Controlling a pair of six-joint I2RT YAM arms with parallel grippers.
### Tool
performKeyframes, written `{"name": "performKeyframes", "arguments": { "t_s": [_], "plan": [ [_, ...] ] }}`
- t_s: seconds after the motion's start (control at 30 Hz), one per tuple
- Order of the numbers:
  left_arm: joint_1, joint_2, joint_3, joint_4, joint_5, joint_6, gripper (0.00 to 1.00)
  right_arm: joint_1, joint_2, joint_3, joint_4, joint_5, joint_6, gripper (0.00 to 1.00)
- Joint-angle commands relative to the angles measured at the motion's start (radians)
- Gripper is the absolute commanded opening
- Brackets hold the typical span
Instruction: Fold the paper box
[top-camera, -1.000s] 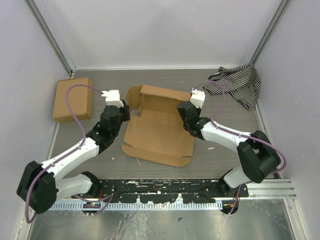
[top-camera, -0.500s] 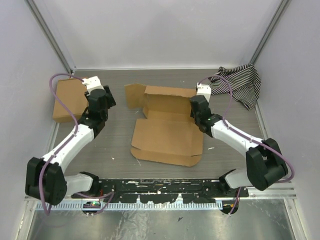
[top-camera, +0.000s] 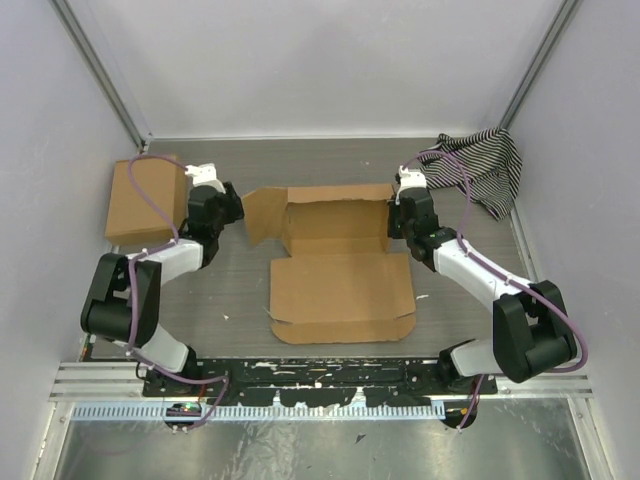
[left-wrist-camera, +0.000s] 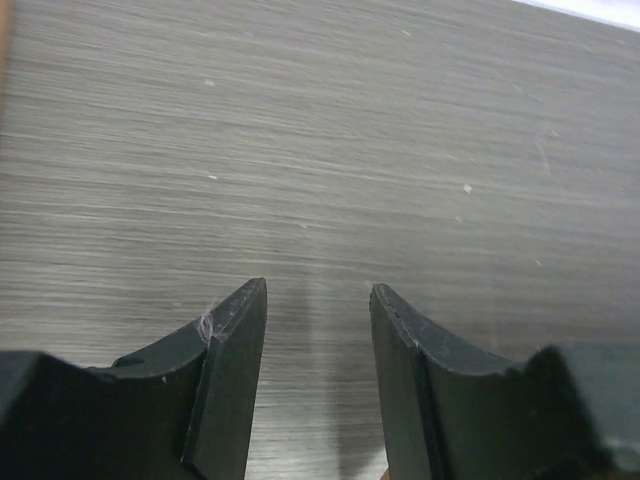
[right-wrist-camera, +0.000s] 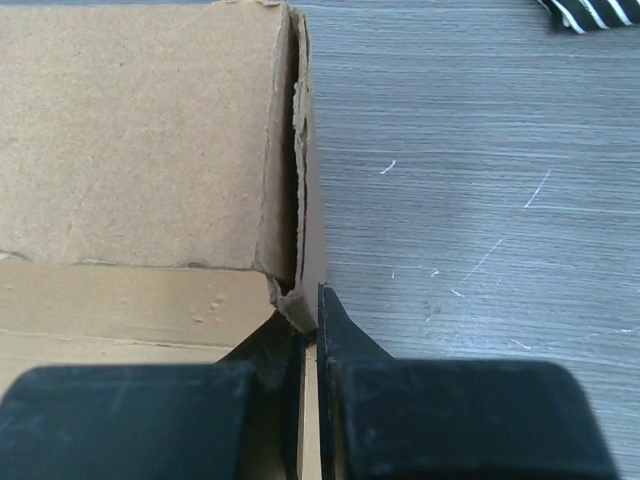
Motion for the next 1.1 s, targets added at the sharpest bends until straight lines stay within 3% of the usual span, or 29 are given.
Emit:
{"name": "performKeyframes", "arguments": {
  "t_s": [0.0,0.13,0.33,0.5,0.73,1.07],
  "plan": [
    [0.001,0.028,-0.073,0.29,0.226,-0.031,0.51,-0.006,-0.009,0.026,0.031,-0.073,-0.004,0.01],
    [-0.004,0.008,-0.128,0.332,0.329,-0.085,0.47,-0.008,-0.001,0.035,0.031,-0.073,0.007,0.01],
    [-0.061,-0.142,-0.249,0.313,0.339,-0.099,0.45,-0.009,0.007,0.054,0.02,-0.084,0.015,0.01],
    [-0.142,-0.213,-0.258,0.245,0.36,-0.082,0.44,-0.008,0.006,0.052,0.019,-0.092,0.018,0.01],
    [-0.251,-0.27,-0.251,0.149,0.298,-0.052,0.44,-0.009,-0.003,0.05,0.014,-0.096,0.024,0.01],
    [-0.317,-0.279,-0.24,0.127,0.223,-0.042,0.44,-0.008,-0.017,0.039,0.02,-0.125,0.037,0.01]
  ]
}}
